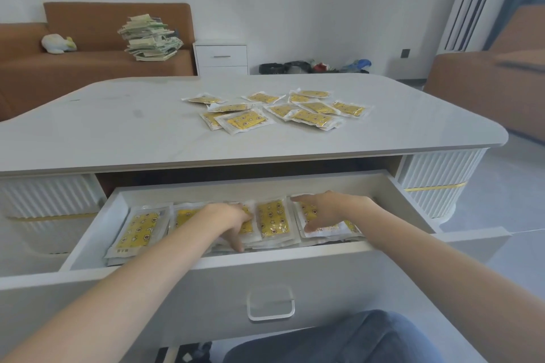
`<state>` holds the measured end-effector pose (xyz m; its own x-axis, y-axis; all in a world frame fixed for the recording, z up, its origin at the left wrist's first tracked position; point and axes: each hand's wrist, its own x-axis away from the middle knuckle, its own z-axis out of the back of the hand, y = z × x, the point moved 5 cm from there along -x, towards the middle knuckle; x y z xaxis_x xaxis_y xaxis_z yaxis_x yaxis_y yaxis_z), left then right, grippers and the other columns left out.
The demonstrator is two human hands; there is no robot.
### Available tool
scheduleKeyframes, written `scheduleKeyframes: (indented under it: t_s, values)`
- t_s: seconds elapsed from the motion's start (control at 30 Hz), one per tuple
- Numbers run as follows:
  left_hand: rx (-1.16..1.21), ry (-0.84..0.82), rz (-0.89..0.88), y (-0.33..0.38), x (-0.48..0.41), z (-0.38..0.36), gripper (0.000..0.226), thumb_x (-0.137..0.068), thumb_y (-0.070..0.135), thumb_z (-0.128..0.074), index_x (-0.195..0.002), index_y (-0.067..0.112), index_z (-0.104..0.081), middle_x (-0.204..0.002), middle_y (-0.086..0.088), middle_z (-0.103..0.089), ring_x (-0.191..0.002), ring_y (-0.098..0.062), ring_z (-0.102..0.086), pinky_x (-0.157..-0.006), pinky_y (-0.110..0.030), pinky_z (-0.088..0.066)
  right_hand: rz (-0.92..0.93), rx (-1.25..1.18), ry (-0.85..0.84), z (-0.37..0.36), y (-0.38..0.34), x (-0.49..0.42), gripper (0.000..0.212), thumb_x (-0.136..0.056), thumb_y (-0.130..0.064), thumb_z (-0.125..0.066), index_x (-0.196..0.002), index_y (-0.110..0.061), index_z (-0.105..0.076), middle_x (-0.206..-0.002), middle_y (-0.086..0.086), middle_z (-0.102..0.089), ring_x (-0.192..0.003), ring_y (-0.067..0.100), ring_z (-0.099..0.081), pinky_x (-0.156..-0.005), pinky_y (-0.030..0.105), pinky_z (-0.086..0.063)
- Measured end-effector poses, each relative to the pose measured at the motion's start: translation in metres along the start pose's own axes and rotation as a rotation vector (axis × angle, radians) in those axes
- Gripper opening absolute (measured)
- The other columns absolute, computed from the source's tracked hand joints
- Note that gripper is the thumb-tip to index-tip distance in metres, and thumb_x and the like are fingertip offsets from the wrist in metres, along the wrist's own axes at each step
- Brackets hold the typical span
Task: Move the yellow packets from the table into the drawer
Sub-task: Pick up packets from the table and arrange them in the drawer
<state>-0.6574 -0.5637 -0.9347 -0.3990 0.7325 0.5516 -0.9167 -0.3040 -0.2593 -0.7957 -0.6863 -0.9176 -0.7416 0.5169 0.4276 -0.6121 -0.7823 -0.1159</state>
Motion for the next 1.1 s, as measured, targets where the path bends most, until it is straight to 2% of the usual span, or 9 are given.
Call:
scheduleKeyframes:
  t_s: [0.1, 0.2, 0.5, 0.63, 0.77, 0.83, 0.9, 1.03, 1.1]
  values:
    - [0.119, 0.045, -0.067, 0.014, -0.001, 0.011, 0.099, -0.084, 0.056, -0.057, -0.152, 0.022, 0.007, -0.16, -0.003, 0.011, -0.148, -0.024, 0.003, -0.12, -0.043, -0.011, 0.009, 0.087, -0.041, 0.0, -0.003, 0.005, 0.064, -0.094, -0.042, -0.052, -0.15, -0.034, -0.022, -0.153, 0.0, -0.031, -0.139, 0.026, -0.029, -0.11, 0.038, -0.029]
    - [0.159, 0.048, -0.135, 0.029, -0.006, 0.021, 0.098, -0.085, 0.06, -0.052, -0.15, 0.026, 0.012, -0.158, -0.001, 0.018, -0.147, -0.023, 0.009, -0.12, -0.045, -0.005, -0.005, 0.131, -0.042, 0.0, 0.0, 0.004, 0.063, -0.094, -0.039, -0.052, -0.15, -0.033, -0.023, -0.151, 0.002, -0.033, -0.138, 0.026, -0.031, -0.107, 0.037, -0.032]
    - [0.054, -0.033, -0.13, 0.06, -0.022, 0.032, 0.087, -0.09, 0.055, -0.049, -0.151, 0.027, 0.006, -0.159, 0.002, 0.015, -0.147, -0.025, -0.012, -0.116, -0.042, -0.024, -0.035, 0.102, -0.027, 0.003, 0.026, -0.002, 0.055, -0.096, -0.029, -0.05, -0.147, -0.03, -0.031, -0.148, 0.0, -0.039, -0.133, 0.024, -0.038, -0.107, 0.035, -0.034]
    - [0.106, -0.023, -0.117, 0.061, -0.03, 0.035, 0.093, -0.088, 0.054, -0.052, -0.152, 0.02, 0.006, -0.159, 0.001, 0.012, -0.146, -0.025, -0.014, -0.116, -0.043, -0.024, -0.055, 0.02, -0.028, 0.004, 0.039, 0.0, 0.05, -0.096, -0.032, -0.047, -0.145, -0.024, -0.038, -0.147, 0.001, -0.041, -0.132, 0.024, -0.041, -0.108, 0.036, -0.035]
    - [0.145, 0.05, -0.165, 0.074, -0.032, 0.046, 0.095, -0.09, 0.051, -0.052, -0.15, 0.016, 0.012, -0.159, -0.002, 0.015, -0.148, -0.023, 0.001, -0.12, -0.042, -0.012, -0.09, -0.056, -0.021, 0.001, 0.054, -0.005, 0.054, -0.094, -0.02, -0.05, -0.145, -0.029, -0.036, -0.145, 0.0, -0.042, -0.126, 0.024, -0.046, -0.1, 0.033, -0.042]
    - [0.141, 0.085, -0.225, 0.085, -0.033, 0.052, 0.094, -0.089, 0.054, -0.052, -0.151, 0.019, 0.009, -0.159, -0.001, 0.014, -0.147, -0.023, 0.006, -0.12, -0.046, -0.01, -0.108, -0.046, -0.041, 0.0, 0.062, -0.008, 0.059, -0.092, -0.013, -0.051, -0.146, -0.032, -0.033, -0.145, 0.001, -0.041, -0.124, 0.025, -0.047, -0.096, 0.032, -0.044]
    - [0.124, 0.104, -0.279, 0.096, -0.034, 0.059, 0.09, -0.089, 0.055, -0.05, -0.152, 0.02, 0.004, -0.16, -0.001, 0.01, -0.147, -0.024, 0.006, -0.119, -0.046, -0.01, -0.128, -0.017, -0.06, -0.001, 0.071, -0.01, 0.063, -0.091, -0.009, -0.052, -0.146, -0.033, -0.032, -0.145, 0.001, -0.04, -0.124, 0.026, -0.046, -0.099, 0.033, -0.044]
    - [0.068, 0.086, -0.307, 0.114, -0.039, 0.063, 0.083, -0.091, 0.056, -0.046, -0.153, 0.02, -0.003, -0.16, -0.003, -0.001, -0.147, -0.025, -0.004, -0.118, -0.044, -0.018, -0.179, 0.003, -0.041, -0.001, 0.084, -0.01, 0.069, -0.087, 0.001, -0.053, -0.145, -0.031, -0.035, -0.147, 0.001, -0.039, -0.128, 0.027, -0.043, -0.098, 0.033, -0.043]
    - [0.071, 0.07, -0.287, 0.119, -0.044, 0.061, 0.082, -0.09, 0.059, -0.044, -0.152, 0.019, -0.007, -0.159, -0.004, -0.009, -0.146, -0.025, -0.014, -0.115, -0.041, -0.025, -0.22, -0.041, 0.033, 0.003, 0.092, -0.009, 0.064, -0.089, 0.002, -0.051, -0.145, -0.026, -0.037, -0.146, 0.003, -0.04, -0.128, 0.028, -0.044, -0.098, 0.034, -0.043]
